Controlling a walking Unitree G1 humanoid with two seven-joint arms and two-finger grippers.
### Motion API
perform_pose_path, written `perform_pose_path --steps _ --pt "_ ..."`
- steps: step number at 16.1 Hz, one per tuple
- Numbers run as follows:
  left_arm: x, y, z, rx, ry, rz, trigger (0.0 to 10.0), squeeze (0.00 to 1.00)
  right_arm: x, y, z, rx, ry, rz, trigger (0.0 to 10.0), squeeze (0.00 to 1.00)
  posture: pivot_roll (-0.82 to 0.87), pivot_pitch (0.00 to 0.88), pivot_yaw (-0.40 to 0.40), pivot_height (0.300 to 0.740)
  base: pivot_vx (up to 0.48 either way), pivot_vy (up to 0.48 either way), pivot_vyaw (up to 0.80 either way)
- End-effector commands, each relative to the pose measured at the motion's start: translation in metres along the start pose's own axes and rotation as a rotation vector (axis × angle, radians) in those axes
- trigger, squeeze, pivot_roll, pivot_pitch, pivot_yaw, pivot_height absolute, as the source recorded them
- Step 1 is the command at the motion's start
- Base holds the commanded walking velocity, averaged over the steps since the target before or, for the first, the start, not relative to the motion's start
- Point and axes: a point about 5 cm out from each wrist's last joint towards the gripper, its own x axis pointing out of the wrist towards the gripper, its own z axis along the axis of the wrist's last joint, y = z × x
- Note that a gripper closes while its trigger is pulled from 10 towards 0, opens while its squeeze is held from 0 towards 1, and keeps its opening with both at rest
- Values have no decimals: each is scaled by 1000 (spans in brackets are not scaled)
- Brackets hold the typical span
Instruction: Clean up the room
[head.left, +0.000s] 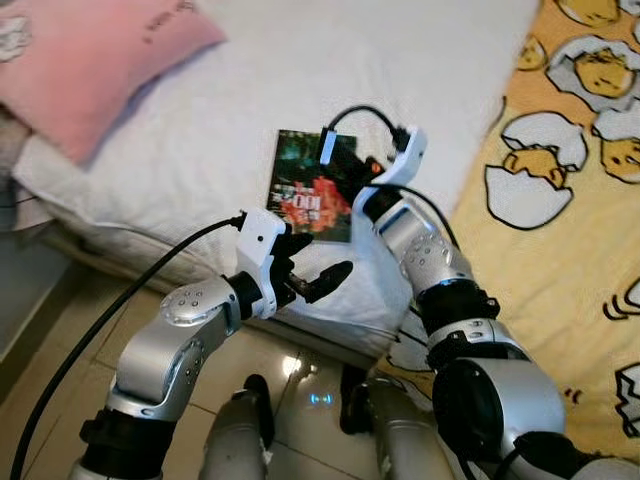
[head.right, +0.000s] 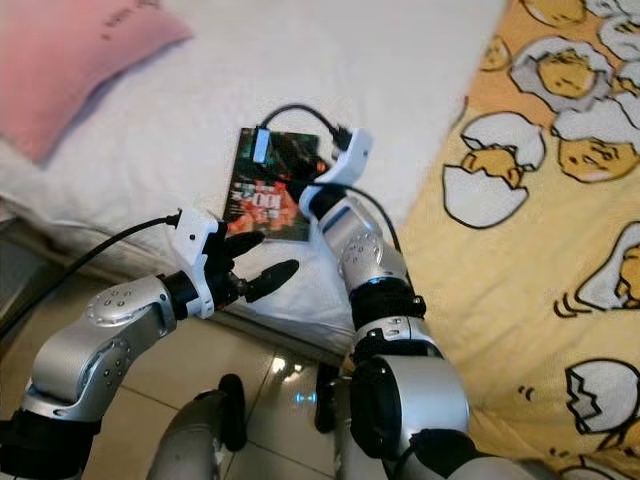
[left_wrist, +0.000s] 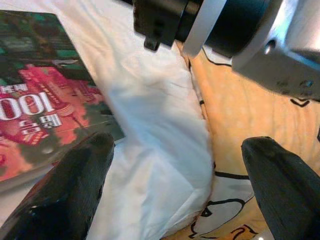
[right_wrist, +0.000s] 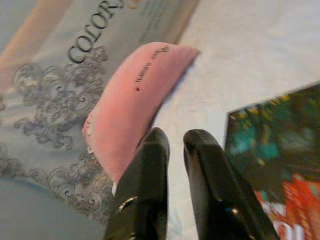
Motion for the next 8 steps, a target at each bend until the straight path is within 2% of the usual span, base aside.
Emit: perform_pose_path --steps 1,2,6,7,8 --pt "2 -1 -2 9 8 -5 10000 0 -1 5 -17 -18 39 14 0 0 -113 215 3 740 0 0 0" --pt "2 1 -4 18 11 17 10000 0 -4 0 -23 -82 60 -36 0 0 -115 214 5 740 0 0 0" --pt "2 1 -4 18 11 17 10000 0 -4 0 -23 -82 60 -36 0 0 -115 214 5 740 0 0 0" --pt "-9 31 1 99 -17 217 10000 0 -14 -16 -36 -225 93 -143 10000 1000 -107 223 -3 740 0 0 0" --pt "-29 68 11 213 -59 462 10000 0 -31 -32 -54 -482 144 -209 10000 1000 -105 222 -3 740 0 0 0"
